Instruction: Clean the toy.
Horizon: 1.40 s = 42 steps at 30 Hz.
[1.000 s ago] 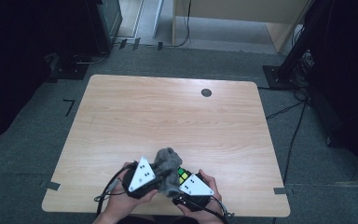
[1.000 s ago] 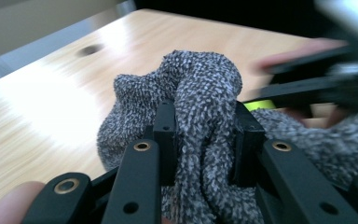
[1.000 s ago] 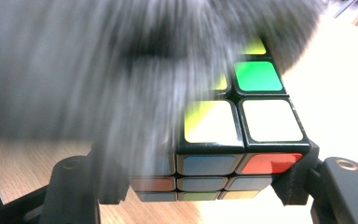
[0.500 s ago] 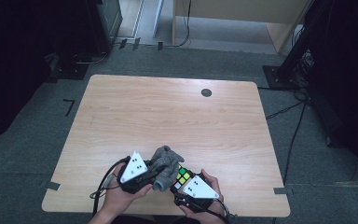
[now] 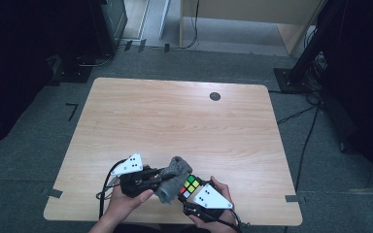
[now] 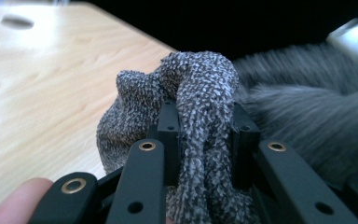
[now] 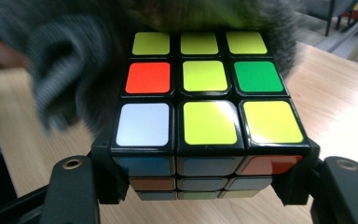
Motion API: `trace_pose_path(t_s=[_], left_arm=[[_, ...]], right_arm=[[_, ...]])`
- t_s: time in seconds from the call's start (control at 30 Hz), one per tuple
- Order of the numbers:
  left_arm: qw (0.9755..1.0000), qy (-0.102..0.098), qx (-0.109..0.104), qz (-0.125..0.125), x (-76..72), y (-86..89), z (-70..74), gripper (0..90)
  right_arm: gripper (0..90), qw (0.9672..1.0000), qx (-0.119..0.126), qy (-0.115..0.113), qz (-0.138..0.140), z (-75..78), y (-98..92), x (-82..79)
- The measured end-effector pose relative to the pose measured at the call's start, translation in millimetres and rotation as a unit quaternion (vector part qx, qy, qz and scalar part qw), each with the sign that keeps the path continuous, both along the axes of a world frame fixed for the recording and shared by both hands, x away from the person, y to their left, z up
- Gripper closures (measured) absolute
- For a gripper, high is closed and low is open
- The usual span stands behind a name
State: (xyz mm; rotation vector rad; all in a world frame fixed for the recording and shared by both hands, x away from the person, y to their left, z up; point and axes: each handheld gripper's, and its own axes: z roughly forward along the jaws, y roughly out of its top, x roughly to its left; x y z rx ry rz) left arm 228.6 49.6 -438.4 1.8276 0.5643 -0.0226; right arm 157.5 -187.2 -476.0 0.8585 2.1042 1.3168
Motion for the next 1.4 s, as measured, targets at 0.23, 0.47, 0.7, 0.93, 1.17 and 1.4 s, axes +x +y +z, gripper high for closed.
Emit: trace_pose_path(t_s=[0.23,0.47,0.7,0.93,1.17,1.4], left_arm=[[0.9996,0.004,0.023,0.018,1.9,0.9,-9.6,72.5],[0.9983,-0.052,0.021,0.017,-6.1,-0.1,-0.4,71.8],[0.9895,-0.105,0.091,0.041,-9.5,-7.6,-13.8,72.7],[0.9828,-0.154,0.102,-0.002,-30.5,-30.9,-14.3,73.0],[0.9837,-0.164,0.073,0.001,-31.8,-24.6,-10.9,74.1],[0.9838,-0.151,0.095,0.023,-26.2,-26.6,-16.9,72.9]], right_arm=[[34.3,0.9998,0.015,-0.015,0.000,9.2,-0.8,-4.0],[34.3,0.9999,0.003,-0.013,-0.006,7.3,-1.8,-2.8],[34.3,0.9956,0.082,-0.033,-0.032,31.8,-19.6,-6.9],[34.3,0.9934,0.105,-0.031,-0.035,37.7,-15.3,-9.2],[34.3,0.9892,0.132,-0.013,-0.063,37.1,-30.3,-2.7],[34.2,0.9902,0.134,0.001,-0.039,34.8,-23.1,-3.9]])
